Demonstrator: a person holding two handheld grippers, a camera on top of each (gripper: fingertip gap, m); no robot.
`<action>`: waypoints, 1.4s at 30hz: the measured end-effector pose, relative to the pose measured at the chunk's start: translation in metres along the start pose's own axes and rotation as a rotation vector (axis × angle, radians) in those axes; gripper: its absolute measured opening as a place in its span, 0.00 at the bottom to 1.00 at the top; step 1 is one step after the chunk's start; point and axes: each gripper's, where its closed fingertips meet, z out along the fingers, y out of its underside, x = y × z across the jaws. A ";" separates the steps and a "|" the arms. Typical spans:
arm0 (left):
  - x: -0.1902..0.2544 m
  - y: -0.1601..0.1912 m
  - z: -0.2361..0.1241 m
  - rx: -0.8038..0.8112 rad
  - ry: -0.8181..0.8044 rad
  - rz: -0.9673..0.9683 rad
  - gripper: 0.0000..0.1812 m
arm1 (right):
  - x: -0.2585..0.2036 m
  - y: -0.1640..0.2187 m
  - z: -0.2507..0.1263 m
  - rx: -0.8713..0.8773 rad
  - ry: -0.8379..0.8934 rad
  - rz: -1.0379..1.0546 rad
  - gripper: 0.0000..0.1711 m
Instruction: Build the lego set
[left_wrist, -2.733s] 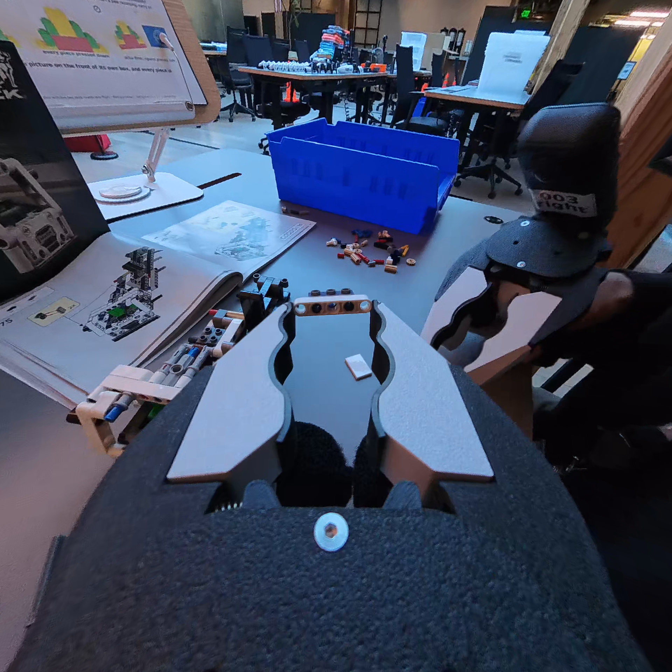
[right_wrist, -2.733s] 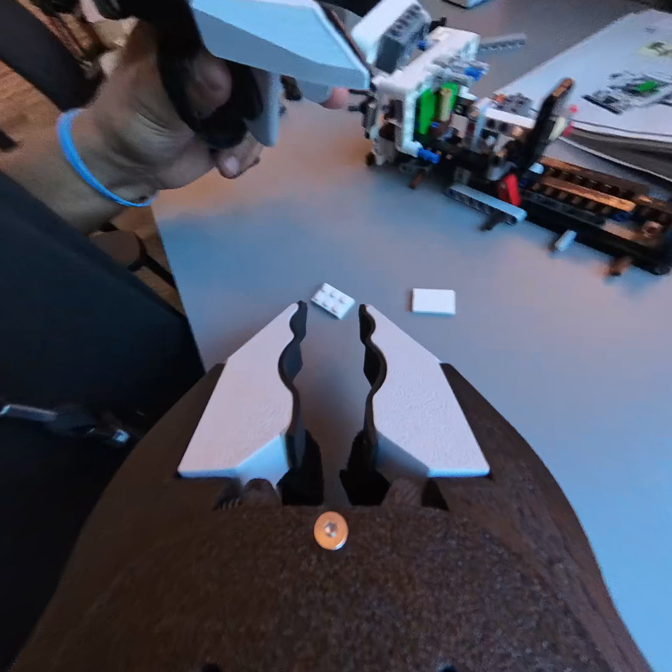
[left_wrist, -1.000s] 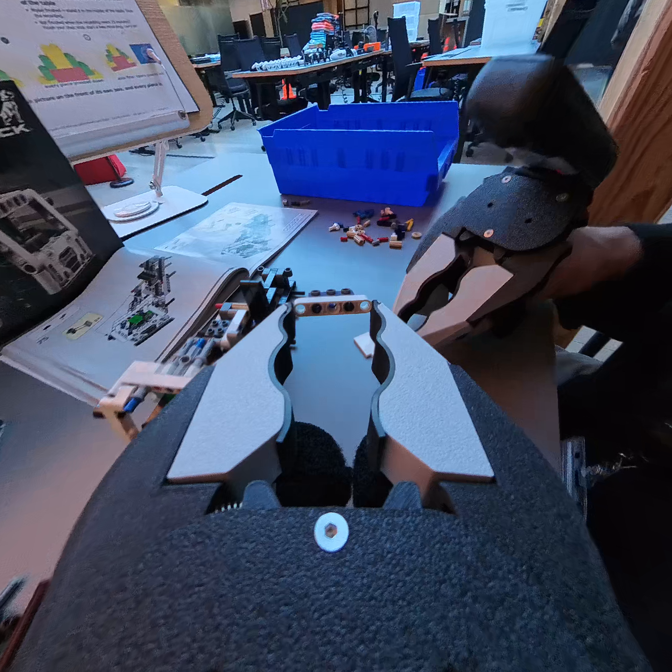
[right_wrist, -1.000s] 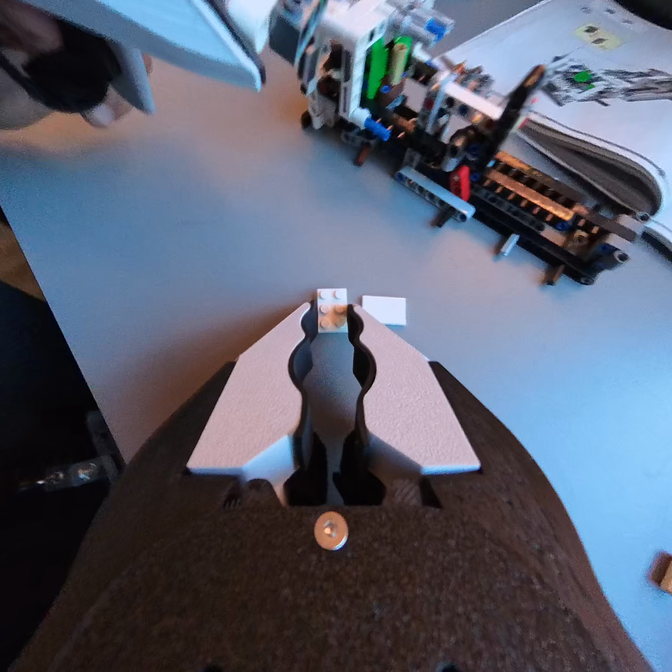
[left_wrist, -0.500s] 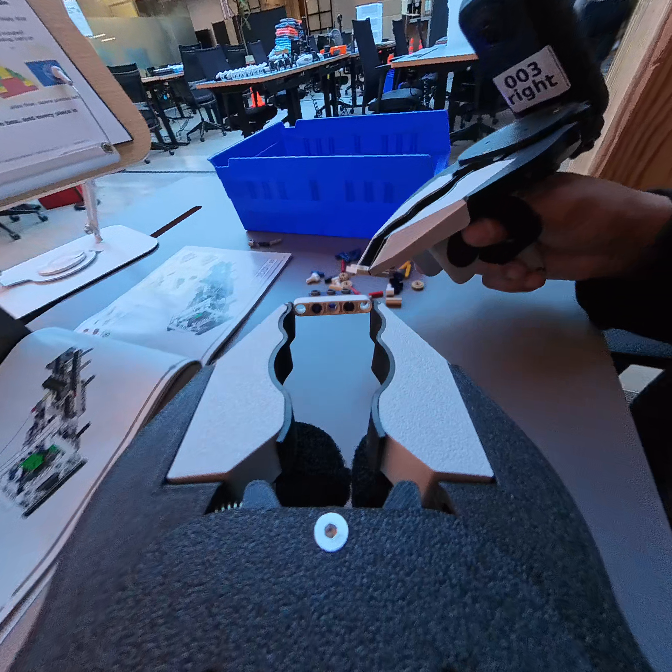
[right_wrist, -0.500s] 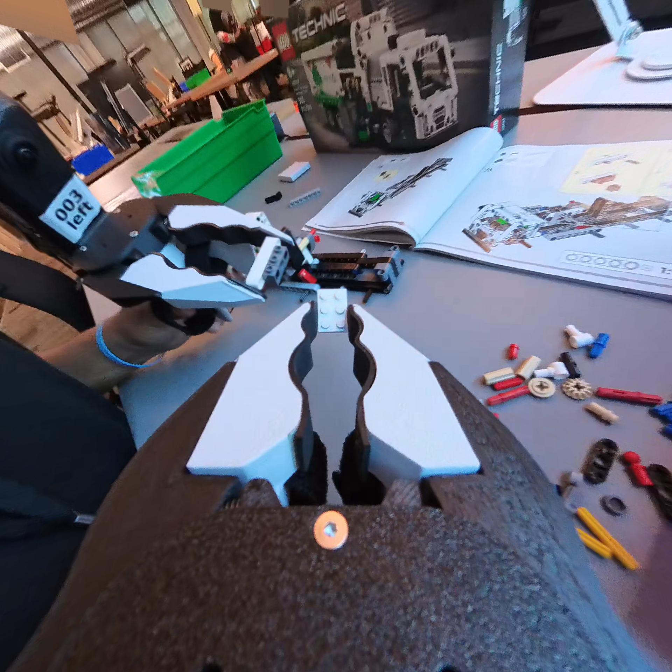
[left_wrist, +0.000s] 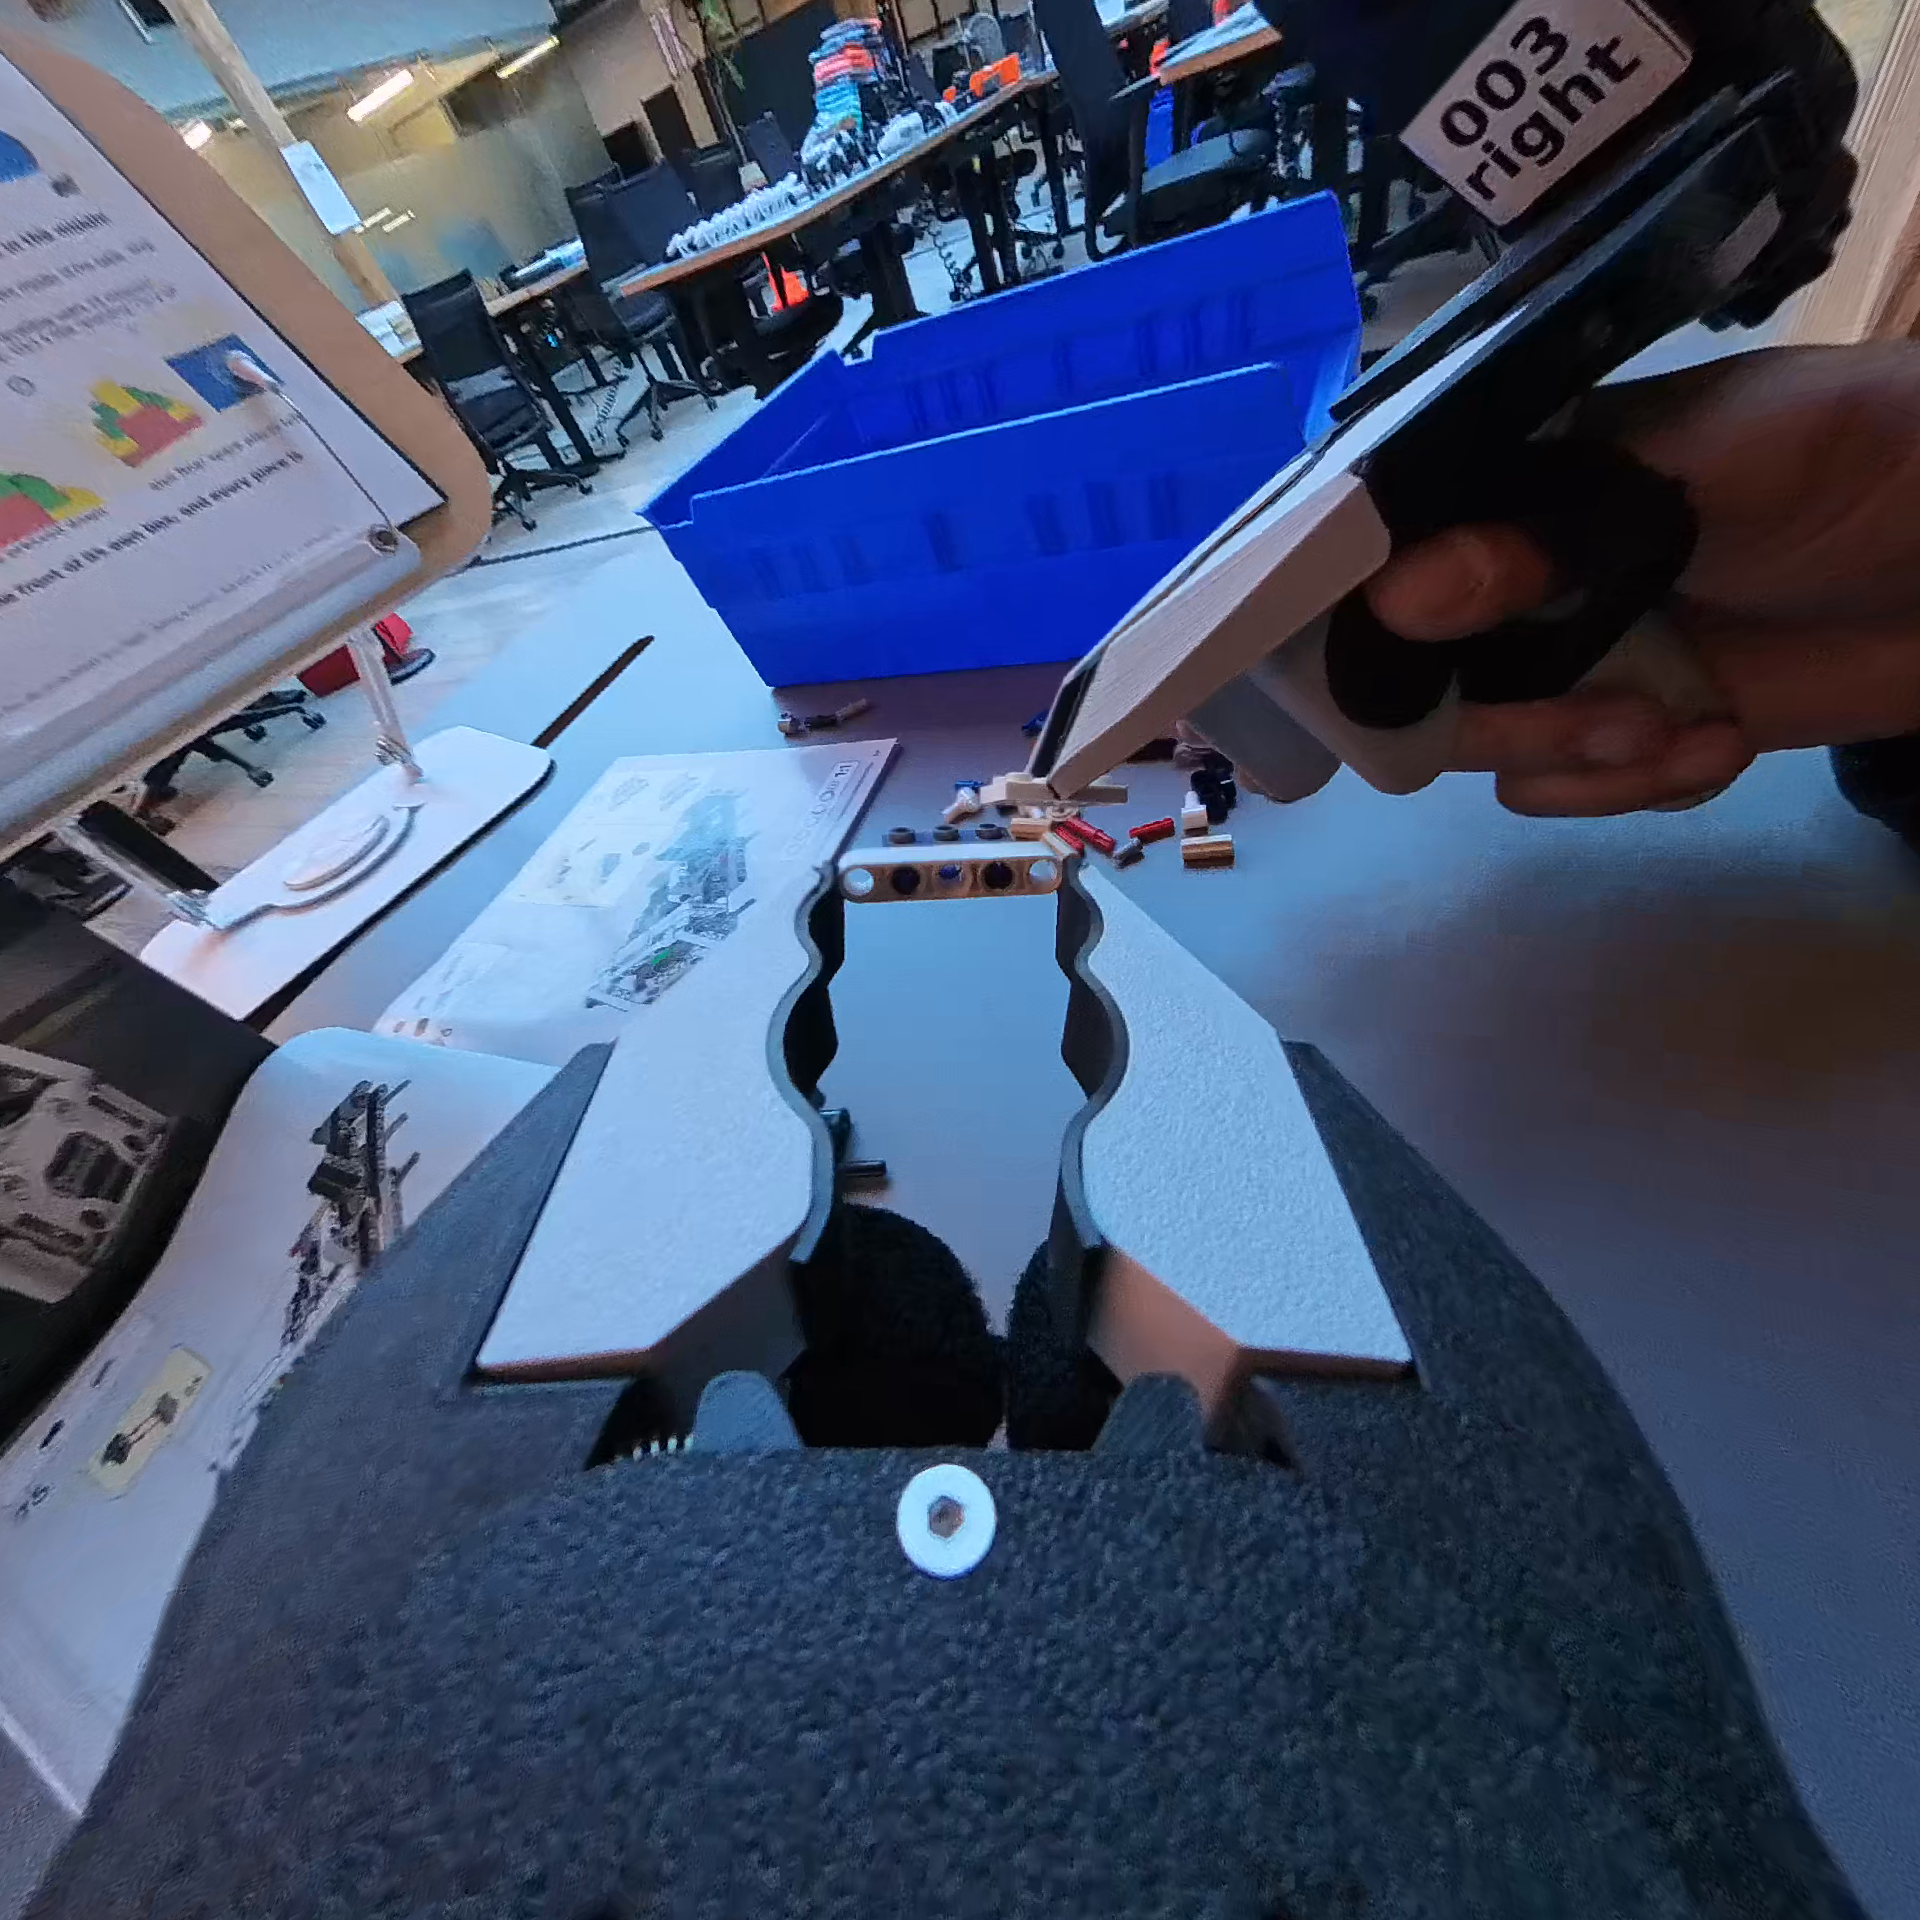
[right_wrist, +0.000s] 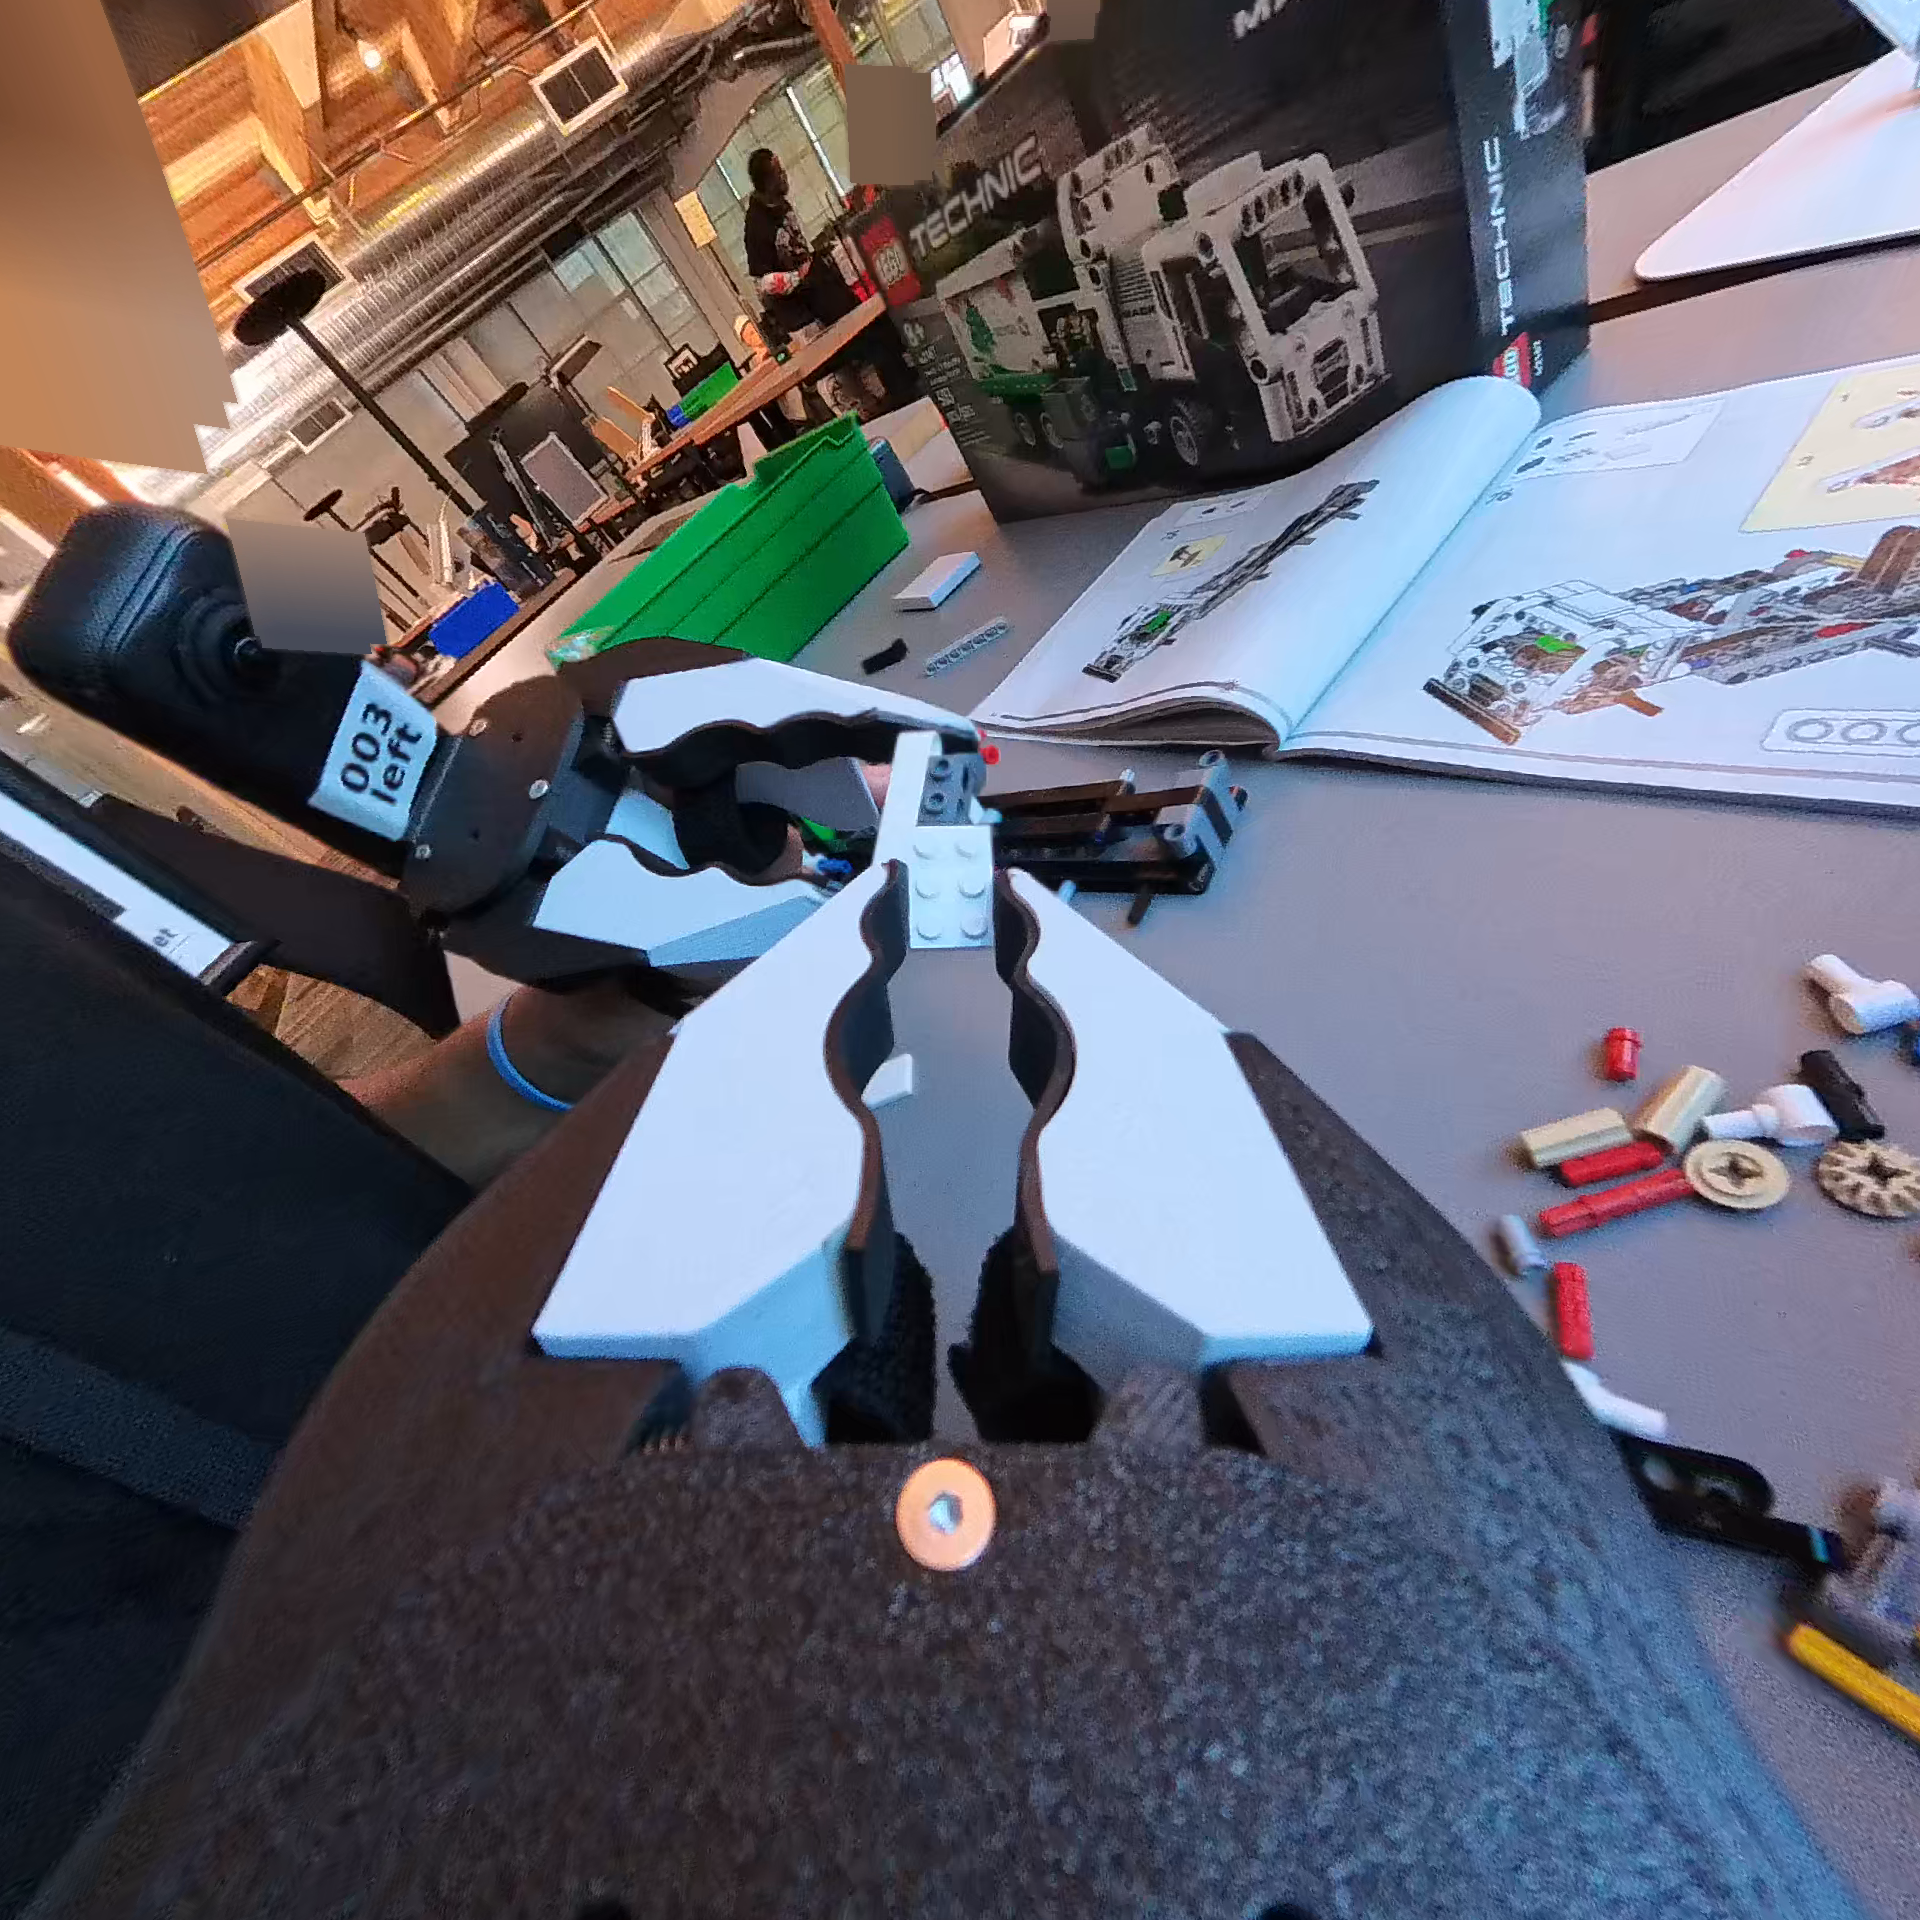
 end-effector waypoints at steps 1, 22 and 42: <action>0.000 -0.001 -0.004 0.006 -0.007 0.002 0.22 | -0.003 0.000 0.001 0.001 0.009 0.004 0.09; 0.009 0.000 -0.075 0.020 -0.129 0.154 0.22 | -0.073 0.007 0.045 -0.092 0.110 -0.061 0.09; 0.011 0.007 -0.086 0.025 -0.086 0.002 0.22 | -0.077 0.021 0.050 -0.148 0.103 -0.071 0.09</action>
